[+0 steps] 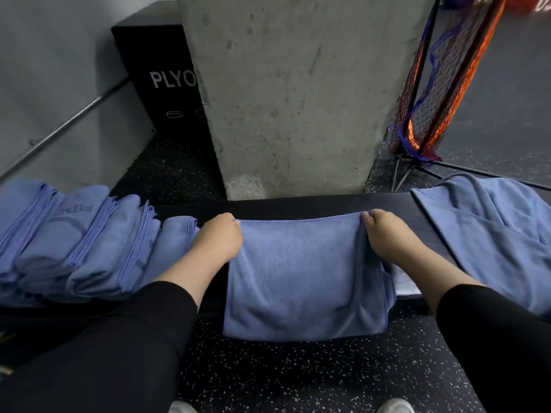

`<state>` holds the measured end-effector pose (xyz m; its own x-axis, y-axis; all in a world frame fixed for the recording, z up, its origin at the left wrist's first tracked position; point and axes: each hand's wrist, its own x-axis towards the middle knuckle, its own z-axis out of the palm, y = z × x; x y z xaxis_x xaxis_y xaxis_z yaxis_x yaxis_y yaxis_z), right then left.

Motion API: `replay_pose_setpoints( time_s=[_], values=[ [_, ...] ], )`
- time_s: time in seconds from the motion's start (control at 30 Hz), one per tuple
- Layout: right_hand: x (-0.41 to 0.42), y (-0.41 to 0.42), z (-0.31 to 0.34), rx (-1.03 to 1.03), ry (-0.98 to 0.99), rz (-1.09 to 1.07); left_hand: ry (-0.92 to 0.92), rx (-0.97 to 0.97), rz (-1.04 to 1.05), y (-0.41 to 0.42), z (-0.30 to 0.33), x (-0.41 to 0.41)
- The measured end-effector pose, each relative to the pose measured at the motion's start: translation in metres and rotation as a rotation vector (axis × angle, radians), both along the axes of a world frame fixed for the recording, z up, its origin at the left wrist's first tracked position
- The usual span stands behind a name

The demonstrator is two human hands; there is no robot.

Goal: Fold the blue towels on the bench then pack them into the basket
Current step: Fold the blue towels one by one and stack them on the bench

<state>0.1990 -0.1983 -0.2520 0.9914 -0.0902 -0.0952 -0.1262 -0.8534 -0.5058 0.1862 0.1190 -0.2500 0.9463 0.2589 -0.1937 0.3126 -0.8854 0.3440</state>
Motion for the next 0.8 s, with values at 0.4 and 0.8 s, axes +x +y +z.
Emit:
replay_pose_setpoints(
  time_s=[0.4, 0.8],
  values=[
    [0.013, 0.007, -0.015, -0.232, -0.034, -0.101, -0.222, 0.148, -0.088, -0.003, -0.009, 0.016],
    [0.013, -0.007, -0.019, -0.264, -0.038, 0.178, -0.234, 0.210, -0.393, 0.003, -0.030, 0.018]
  ],
)
